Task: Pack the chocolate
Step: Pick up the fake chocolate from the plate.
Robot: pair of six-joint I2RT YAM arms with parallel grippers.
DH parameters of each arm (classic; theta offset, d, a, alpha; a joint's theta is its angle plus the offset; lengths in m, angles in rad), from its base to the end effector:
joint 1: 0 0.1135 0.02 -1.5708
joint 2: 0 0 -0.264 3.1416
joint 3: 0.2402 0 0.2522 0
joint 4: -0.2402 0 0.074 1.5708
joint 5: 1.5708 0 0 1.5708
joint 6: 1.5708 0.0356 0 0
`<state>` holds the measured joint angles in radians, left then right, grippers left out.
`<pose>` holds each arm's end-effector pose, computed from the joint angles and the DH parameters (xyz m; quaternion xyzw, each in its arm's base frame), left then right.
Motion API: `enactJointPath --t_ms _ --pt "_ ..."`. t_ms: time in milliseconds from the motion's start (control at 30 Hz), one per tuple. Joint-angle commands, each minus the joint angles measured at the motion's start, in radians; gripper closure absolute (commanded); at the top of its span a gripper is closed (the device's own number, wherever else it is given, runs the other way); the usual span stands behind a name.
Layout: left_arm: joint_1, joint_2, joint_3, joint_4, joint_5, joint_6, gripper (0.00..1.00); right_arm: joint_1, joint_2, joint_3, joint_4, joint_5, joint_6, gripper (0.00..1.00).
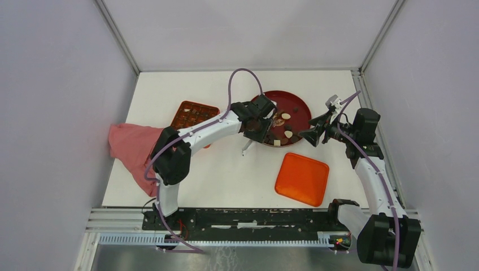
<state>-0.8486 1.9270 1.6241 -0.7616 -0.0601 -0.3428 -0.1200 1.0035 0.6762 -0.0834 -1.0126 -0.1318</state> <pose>0.2772 -0.3114 0.2493 0.2348 0.9388 -0.1164 0.2235 0.2166 0.0043 0.2771 -0.2701 0.7299 0.3422 0.5264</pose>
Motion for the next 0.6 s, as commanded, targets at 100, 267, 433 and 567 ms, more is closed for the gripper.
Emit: enactJointPath --t_ms 100,267,433,567 --pt "0.000 0.067 0.120 -0.066 -0.081 0.059 0.53 -0.003 -0.006 0.000 0.032 -0.020 -0.005 0.27" --pt "0.000 0.089 0.143 -0.069 -0.068 0.069 0.51 -0.003 -0.006 0.000 0.031 -0.021 -0.005 0.27" --pt "0.000 0.107 0.165 -0.074 -0.054 0.076 0.51 -0.003 -0.006 0.000 0.031 -0.021 -0.005 0.27" --pt "0.001 0.131 0.190 -0.089 -0.053 0.081 0.51 -0.003 -0.006 0.000 0.031 -0.021 -0.005 0.27"
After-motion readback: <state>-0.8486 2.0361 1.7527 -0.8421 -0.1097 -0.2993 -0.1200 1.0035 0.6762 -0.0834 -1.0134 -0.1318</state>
